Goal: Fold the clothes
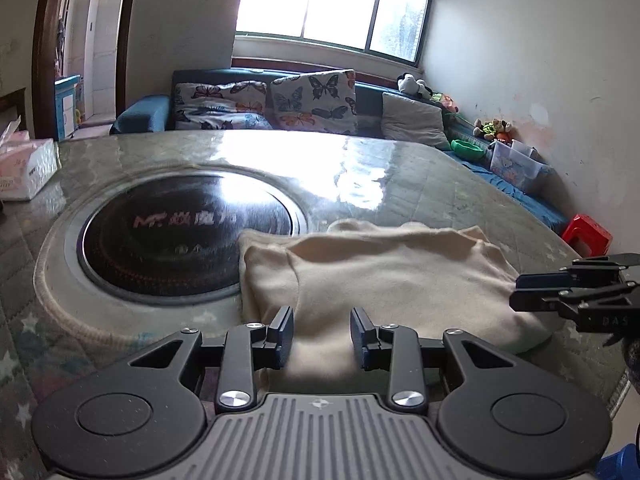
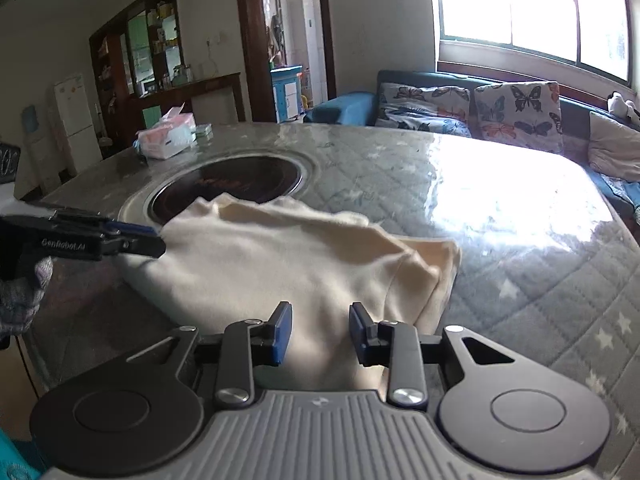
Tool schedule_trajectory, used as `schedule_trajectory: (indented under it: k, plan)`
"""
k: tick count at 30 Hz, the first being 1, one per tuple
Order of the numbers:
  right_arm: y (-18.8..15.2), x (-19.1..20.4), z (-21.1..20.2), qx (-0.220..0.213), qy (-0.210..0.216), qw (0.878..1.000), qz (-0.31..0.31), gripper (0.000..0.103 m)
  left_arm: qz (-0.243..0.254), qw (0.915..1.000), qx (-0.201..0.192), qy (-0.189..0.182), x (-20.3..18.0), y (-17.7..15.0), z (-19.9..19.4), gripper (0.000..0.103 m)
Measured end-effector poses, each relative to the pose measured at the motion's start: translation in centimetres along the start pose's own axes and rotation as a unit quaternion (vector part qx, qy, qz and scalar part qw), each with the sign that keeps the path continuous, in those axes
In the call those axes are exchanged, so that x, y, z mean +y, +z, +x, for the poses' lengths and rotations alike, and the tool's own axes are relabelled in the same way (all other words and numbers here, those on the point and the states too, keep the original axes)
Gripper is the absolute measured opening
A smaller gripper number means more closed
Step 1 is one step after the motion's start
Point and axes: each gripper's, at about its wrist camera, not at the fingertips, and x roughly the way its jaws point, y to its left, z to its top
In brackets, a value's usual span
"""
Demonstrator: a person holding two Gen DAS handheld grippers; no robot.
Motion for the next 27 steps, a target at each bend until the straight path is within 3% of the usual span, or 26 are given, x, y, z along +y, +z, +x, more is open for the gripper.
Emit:
schedule_trajectory:
  k: [8,15,21,27]
  plan:
    - [0.5,-1.9,2.1,0.017,-0.019,1.000,0.017,0.030,0.008,0.9996,0.021,0.015,1.0,0.2,1.8,0.034]
    - [2.2,-2.2,2.6,0.007,-0.022,1.000,0.018,0.030,0.018,0.9997,0.010,0.010,0.5,1.5,2.4,0.034]
    - [2.8,-2.9,4.5,0.025,-0.030,0.999,0.025,0.028,0.025,0.9988,0.024,0.034,1.0,2.1,3.9,0.034]
    - [4.0,-2.9,4.5,0.019,-0.029,0.999,0.026,0.029,0.033,0.9988,0.016,0.033,0.7,3.1,4.5,0.034]
